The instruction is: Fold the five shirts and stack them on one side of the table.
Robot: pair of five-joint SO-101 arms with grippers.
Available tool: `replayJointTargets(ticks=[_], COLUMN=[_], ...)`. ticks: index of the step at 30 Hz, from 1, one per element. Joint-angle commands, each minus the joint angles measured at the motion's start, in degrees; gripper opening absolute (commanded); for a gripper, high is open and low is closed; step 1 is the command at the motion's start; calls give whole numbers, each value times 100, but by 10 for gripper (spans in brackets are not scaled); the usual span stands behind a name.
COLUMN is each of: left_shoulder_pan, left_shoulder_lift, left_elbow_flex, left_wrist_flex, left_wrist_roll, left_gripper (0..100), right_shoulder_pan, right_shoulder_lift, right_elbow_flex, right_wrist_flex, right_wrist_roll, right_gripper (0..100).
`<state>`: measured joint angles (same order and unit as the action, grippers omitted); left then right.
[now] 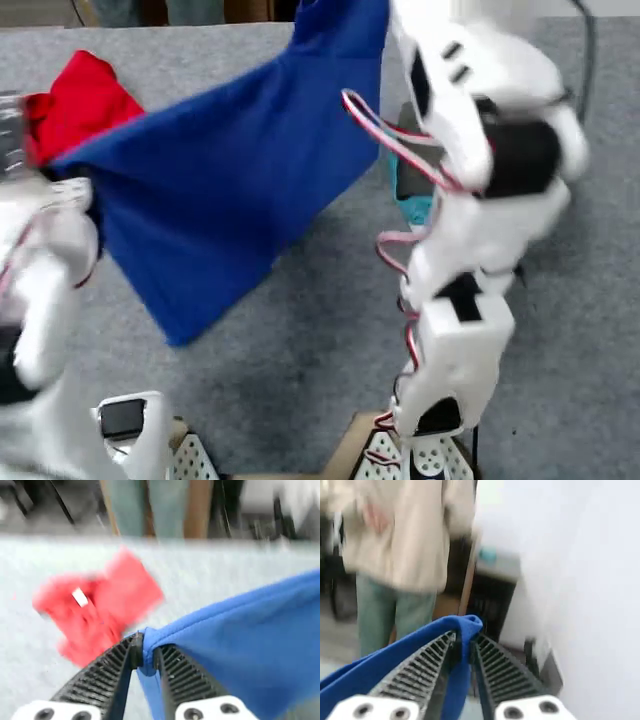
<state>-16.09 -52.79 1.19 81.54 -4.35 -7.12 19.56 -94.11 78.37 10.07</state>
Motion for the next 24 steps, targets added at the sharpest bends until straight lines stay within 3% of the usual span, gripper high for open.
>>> replayJointTargets(ticks=[1,9,12,15,20,24], left_shoulder_pan=[-330,-716,-681,-681,-681,-549], left_shoulder_lift=[-97,-141,-97,-88,-88,-35], left_elbow_flex=[-1587,-3433,-3565,-2941,-549,2659], left_wrist_flex=[255,1327,1749,1723,422,-2321], left_wrist_roll=[-88,-97,-167,-176,-176,-299], left_gripper=[30,30,30,30,30,30], right_shoulder_pan=[44,44,35,-273,-774,-809], right_shoulder_lift=[-1086,-2642,-2844,-2914,-2703,-2141], right_elbow_flex=[-163,75,936,2035,3943,5560], right_wrist_flex=[-220,-527,-870,-1090,-1723,-2892], right_wrist_roll=[-97,-97,-105,-105,-53,-53], right_gripper=[14,14,14,14,14,14])
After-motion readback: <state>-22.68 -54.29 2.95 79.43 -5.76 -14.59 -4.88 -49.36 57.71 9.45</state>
